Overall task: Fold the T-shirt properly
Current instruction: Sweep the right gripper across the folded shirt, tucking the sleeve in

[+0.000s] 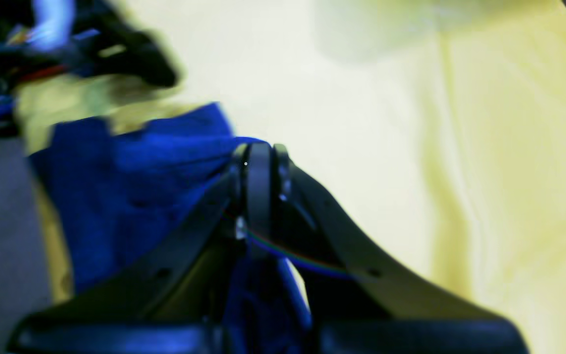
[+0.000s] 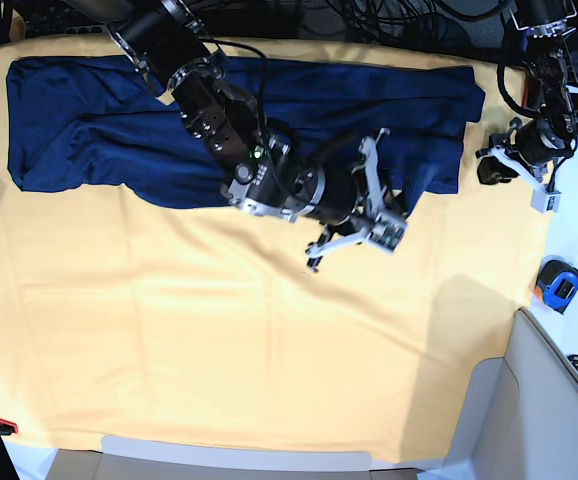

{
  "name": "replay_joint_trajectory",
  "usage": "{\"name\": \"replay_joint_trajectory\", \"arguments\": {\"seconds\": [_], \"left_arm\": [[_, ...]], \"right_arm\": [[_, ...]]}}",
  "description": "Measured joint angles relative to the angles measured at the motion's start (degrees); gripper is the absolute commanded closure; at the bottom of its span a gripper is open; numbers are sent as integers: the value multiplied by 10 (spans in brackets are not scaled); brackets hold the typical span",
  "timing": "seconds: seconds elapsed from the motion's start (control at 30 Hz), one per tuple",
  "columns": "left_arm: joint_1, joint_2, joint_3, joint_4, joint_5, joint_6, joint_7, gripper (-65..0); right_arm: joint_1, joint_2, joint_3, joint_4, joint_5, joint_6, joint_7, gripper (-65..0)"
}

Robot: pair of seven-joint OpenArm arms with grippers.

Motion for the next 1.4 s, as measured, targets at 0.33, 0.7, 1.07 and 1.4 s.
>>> {"name": "replay_joint_trajectory", "arguments": {"seconds": [0.33,0.7,1.07,1.4], "left_arm": [[15,22,-80,0,-1,41,-14,-168],[17,39,-80,1,-2,41,-14,-168],[17,38,-80,1,-1,42,-14,-168],[17,39,-80,1,-2,41,-15,-168]], "right_arm": [[2,11,-20,-6,126,108,0,0],[30,11,-7,-302,55,104,76,0],[24,-24,-69,-239,54,104,80,0],[25,-36,-177,-221,59,110,83,0]]}}
